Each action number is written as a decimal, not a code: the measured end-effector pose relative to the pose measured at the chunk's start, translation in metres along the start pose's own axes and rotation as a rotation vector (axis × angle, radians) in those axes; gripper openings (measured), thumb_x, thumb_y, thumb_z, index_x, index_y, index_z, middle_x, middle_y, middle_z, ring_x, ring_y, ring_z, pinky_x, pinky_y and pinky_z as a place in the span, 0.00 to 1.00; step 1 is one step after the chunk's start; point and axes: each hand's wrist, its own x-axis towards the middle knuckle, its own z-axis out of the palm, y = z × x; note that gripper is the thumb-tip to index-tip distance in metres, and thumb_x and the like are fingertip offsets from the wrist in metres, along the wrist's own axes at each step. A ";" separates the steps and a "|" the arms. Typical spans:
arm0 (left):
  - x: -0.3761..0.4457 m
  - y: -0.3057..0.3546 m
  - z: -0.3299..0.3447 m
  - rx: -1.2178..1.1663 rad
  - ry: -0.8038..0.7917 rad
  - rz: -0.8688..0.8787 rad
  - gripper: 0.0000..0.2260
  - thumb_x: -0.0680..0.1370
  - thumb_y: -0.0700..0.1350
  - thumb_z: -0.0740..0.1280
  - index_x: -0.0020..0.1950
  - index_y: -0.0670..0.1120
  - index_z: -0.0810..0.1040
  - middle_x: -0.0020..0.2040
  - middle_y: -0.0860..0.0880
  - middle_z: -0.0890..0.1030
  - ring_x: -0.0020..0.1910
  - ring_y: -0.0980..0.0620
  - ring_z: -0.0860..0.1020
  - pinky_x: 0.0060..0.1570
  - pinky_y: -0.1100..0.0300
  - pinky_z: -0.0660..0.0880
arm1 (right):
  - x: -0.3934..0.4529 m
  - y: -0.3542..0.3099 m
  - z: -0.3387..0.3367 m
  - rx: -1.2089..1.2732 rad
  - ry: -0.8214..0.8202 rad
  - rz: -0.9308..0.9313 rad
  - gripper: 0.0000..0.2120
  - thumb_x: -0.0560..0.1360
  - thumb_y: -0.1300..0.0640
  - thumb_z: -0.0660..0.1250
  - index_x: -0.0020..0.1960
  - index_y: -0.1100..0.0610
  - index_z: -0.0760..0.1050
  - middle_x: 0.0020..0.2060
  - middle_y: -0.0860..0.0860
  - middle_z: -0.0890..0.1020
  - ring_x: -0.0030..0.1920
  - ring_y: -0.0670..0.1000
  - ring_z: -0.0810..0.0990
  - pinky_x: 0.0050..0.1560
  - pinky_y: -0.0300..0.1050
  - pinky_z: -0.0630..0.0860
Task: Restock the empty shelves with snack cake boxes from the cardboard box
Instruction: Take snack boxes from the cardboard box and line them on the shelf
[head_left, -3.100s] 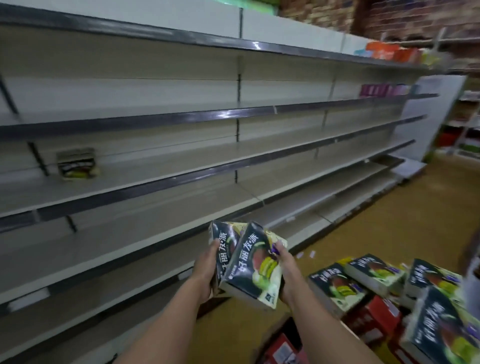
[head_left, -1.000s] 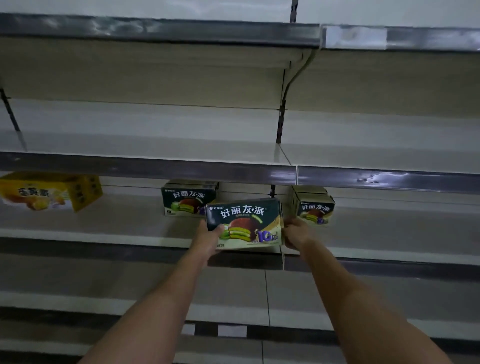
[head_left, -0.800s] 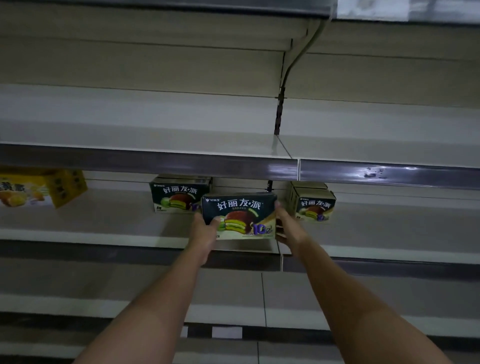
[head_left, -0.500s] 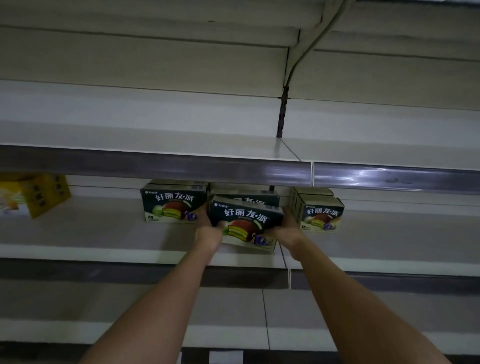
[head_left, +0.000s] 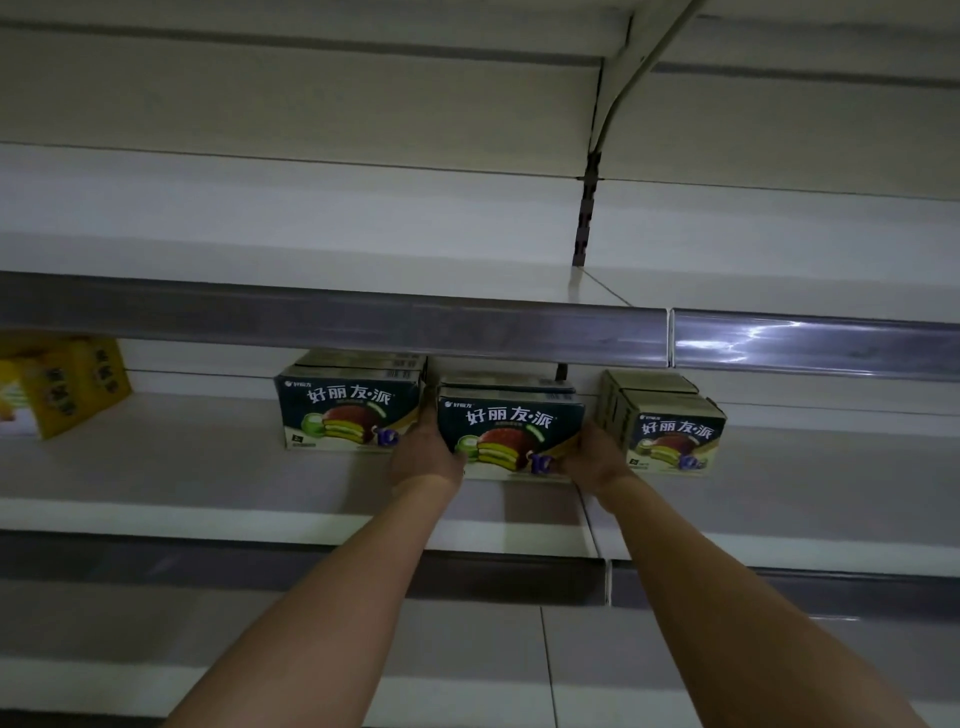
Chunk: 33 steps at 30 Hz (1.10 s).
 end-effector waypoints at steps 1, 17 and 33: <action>0.002 0.003 0.003 -0.011 0.012 -0.023 0.30 0.76 0.44 0.68 0.76 0.50 0.59 0.64 0.43 0.76 0.60 0.41 0.77 0.55 0.49 0.75 | 0.003 0.001 0.002 0.000 0.010 -0.005 0.23 0.73 0.68 0.68 0.67 0.61 0.69 0.61 0.57 0.77 0.65 0.57 0.73 0.65 0.50 0.71; 0.062 0.012 0.045 -0.666 -0.025 -0.187 0.33 0.73 0.33 0.64 0.76 0.50 0.60 0.65 0.42 0.75 0.59 0.40 0.76 0.51 0.52 0.77 | 0.055 0.006 0.013 0.209 0.017 0.067 0.18 0.75 0.63 0.68 0.64 0.58 0.73 0.58 0.54 0.78 0.60 0.56 0.76 0.64 0.56 0.72; 0.018 0.042 0.052 -0.657 0.304 -0.229 0.17 0.73 0.32 0.63 0.62 0.36 0.67 0.63 0.37 0.71 0.59 0.38 0.72 0.58 0.51 0.71 | 0.038 -0.004 -0.005 -0.069 0.847 -0.199 0.09 0.77 0.58 0.62 0.44 0.64 0.75 0.42 0.61 0.79 0.44 0.61 0.78 0.40 0.47 0.68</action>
